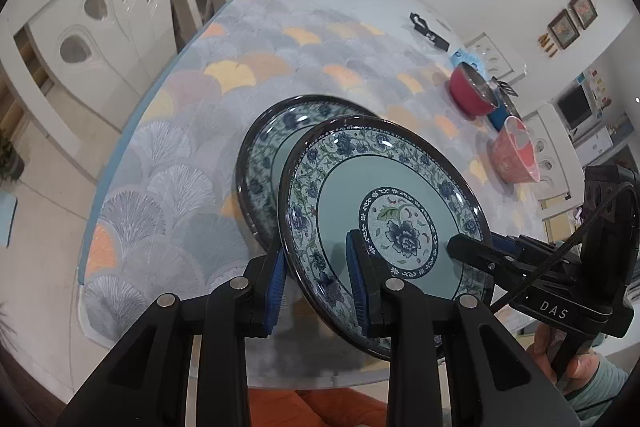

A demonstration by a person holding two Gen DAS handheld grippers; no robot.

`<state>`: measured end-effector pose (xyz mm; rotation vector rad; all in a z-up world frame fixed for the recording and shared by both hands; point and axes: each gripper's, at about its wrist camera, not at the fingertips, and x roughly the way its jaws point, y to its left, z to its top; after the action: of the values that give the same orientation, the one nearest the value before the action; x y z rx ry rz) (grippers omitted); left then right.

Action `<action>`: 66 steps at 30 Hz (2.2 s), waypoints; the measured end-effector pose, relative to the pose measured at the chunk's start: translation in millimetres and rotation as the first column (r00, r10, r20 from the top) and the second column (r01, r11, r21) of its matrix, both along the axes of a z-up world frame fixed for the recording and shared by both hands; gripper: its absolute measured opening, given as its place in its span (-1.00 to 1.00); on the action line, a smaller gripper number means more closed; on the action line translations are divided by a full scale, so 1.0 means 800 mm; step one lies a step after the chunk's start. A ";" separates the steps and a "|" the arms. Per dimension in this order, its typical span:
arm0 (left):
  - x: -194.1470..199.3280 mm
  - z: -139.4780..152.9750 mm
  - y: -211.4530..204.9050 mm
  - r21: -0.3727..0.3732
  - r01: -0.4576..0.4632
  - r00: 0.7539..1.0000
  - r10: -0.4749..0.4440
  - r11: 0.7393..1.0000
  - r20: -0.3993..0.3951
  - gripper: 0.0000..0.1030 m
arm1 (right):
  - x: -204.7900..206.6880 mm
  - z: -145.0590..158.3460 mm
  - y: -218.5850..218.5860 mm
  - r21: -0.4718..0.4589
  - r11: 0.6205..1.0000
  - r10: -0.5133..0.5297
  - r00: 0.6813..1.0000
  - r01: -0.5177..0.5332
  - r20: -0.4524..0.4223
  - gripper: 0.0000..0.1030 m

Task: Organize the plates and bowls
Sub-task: 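Carry the plate over the stacked plates and lower it onto them with both tools, then open both tools and move them toward the pink cartoon bowl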

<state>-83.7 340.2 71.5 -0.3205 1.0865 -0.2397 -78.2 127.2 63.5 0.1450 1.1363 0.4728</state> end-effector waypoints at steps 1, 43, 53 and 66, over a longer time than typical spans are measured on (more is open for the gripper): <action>0.000 -0.003 0.002 -0.001 -0.002 1.000 0.002 1.000 -0.006 -0.52 | 0.003 -0.004 0.002 -0.003 1.000 0.002 1.000 -0.002 -0.006 -0.30; 0.108 -0.012 0.034 0.019 0.015 1.000 -0.015 1.000 -0.015 -0.52 | 0.067 -0.016 0.015 -0.053 0.994 -0.098 0.985 0.091 -0.141 -0.26; 0.150 0.057 0.006 0.096 0.089 0.987 -0.101 0.991 0.127 -0.47 | 0.089 0.027 -0.005 -0.061 0.985 -0.164 0.984 0.159 -0.076 -0.05; 0.161 0.091 -0.090 0.106 0.206 0.959 -0.223 0.973 0.178 -0.47 | 0.083 0.080 -0.085 -0.164 0.929 -0.325 0.943 0.332 0.072 0.09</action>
<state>45.1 268.5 144.4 -0.0982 0.9401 -0.4074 -12.1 59.2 127.5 0.1678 1.0793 0.0764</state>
